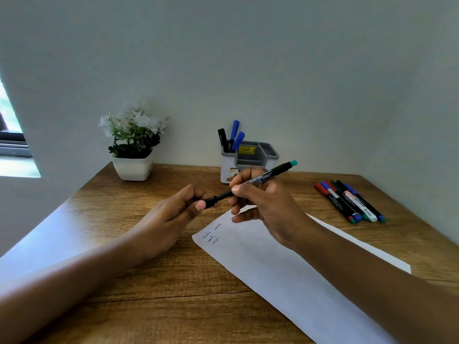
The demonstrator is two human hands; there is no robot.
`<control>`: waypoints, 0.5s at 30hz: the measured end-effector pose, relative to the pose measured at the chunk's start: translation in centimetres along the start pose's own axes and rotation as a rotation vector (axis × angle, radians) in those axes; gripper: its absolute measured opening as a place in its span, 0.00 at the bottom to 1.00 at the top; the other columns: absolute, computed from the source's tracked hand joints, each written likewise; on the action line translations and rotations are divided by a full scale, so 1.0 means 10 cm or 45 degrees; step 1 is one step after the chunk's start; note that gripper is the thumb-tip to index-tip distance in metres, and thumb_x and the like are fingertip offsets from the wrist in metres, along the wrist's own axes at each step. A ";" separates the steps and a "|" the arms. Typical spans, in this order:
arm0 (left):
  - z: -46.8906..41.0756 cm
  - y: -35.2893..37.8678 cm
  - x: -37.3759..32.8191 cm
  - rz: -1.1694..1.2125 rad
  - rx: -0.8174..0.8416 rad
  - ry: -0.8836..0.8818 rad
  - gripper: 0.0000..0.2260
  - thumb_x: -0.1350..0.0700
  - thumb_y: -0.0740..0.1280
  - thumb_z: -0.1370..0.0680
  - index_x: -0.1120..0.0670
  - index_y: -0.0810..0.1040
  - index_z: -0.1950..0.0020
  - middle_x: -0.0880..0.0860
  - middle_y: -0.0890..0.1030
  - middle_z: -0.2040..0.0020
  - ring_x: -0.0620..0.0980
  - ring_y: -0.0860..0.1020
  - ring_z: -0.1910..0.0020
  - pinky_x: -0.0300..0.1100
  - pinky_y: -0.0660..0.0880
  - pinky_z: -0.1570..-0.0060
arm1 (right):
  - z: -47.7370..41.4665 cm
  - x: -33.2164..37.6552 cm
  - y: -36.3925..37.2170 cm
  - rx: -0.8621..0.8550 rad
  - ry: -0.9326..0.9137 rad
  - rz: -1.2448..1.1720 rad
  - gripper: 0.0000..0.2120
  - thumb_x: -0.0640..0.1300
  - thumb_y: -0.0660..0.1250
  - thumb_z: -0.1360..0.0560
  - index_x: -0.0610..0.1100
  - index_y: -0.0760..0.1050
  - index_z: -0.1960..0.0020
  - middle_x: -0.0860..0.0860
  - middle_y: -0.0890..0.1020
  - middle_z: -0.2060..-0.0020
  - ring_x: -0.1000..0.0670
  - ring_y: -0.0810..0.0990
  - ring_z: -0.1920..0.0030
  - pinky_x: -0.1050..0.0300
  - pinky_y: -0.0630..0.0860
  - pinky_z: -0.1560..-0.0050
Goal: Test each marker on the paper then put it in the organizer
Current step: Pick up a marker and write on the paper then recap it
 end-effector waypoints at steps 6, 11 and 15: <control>0.03 0.00 -0.09 0.067 -0.034 0.074 0.09 0.45 0.58 0.22 0.47 0.75 0.49 0.43 0.83 0.54 0.43 0.80 0.51 0.48 0.77 0.51 | 0.04 -0.06 0.10 0.093 -0.135 0.258 0.06 0.43 0.67 0.25 0.41 0.73 0.52 0.50 0.82 0.69 0.53 0.78 0.73 0.62 0.74 0.75; 0.08 0.03 -0.13 0.008 -0.107 0.188 0.10 0.50 0.60 0.23 0.54 0.75 0.49 0.44 0.84 0.58 0.44 0.83 0.58 0.47 0.80 0.57 | 0.07 -0.15 0.12 0.079 -0.067 0.144 0.08 0.45 0.66 0.25 0.40 0.73 0.51 0.49 0.82 0.69 0.53 0.75 0.76 0.63 0.68 0.77; 0.04 0.04 -0.09 -0.039 -0.105 0.204 0.09 0.49 0.61 0.23 0.52 0.75 0.48 0.41 0.84 0.55 0.40 0.82 0.54 0.41 0.79 0.54 | 0.05 -0.15 0.12 0.071 -0.052 0.147 0.06 0.46 0.65 0.24 0.43 0.73 0.52 0.50 0.81 0.69 0.54 0.74 0.74 0.64 0.68 0.77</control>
Point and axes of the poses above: each hand's wrist, its own z-axis away from the middle knuckle, its own y-axis out of the palm, x = y × z, the point moved 2 cm from there along -z, towards the middle knuckle
